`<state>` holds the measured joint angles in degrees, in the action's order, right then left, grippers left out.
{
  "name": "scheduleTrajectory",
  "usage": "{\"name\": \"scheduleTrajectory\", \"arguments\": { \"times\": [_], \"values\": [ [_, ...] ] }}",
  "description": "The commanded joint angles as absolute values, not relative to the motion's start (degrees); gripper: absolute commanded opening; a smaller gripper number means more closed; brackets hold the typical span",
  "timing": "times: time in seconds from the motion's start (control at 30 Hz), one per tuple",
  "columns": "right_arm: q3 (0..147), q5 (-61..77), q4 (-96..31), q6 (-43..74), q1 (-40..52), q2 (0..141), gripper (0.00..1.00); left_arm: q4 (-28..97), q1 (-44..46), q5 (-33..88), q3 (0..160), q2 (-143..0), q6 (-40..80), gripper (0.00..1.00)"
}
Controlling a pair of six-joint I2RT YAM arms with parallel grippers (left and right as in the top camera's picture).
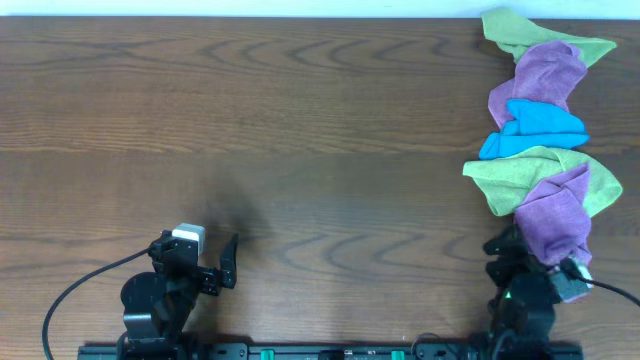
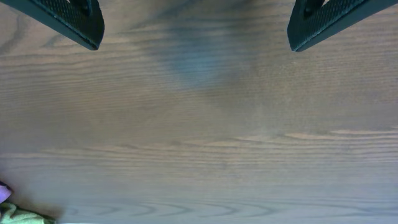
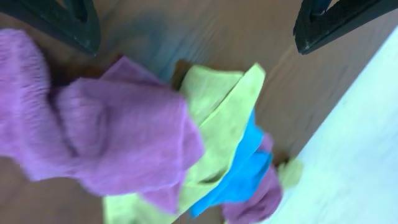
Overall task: Fold the cloth
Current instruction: 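Reach the right gripper to the purple cloth at the pile's bottom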
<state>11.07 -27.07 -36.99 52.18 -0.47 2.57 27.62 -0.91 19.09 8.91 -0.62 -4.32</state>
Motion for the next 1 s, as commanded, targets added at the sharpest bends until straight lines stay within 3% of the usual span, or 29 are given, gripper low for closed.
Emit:
{"name": "scheduleTrajectory", "arguments": {
  "times": [0.0, 0.3, 0.53, 0.97],
  "values": [
    [10.7, -30.6, -35.2, 55.0, -3.8, 6.1, 0.99, 27.6, -0.6, 19.1, 7.8, -0.3, -3.9, 0.95],
    [15.0, -25.5, -29.1, 51.0, -13.8, 23.7, 0.99, 27.6, -0.6, 19.1, 7.8, -0.3, -3.9, 0.95],
    [23.7, -28.6, -29.1, 41.2, -16.9, 36.8, 0.99, 27.6, -0.6, 19.1, 7.8, -0.3, -3.9, 0.95],
    [24.7, -29.4, -25.6, 43.2, -25.1, 56.8, 0.98, 27.6, -0.6, 19.1, 7.8, -0.3, -3.9, 0.95]
  ]
}}
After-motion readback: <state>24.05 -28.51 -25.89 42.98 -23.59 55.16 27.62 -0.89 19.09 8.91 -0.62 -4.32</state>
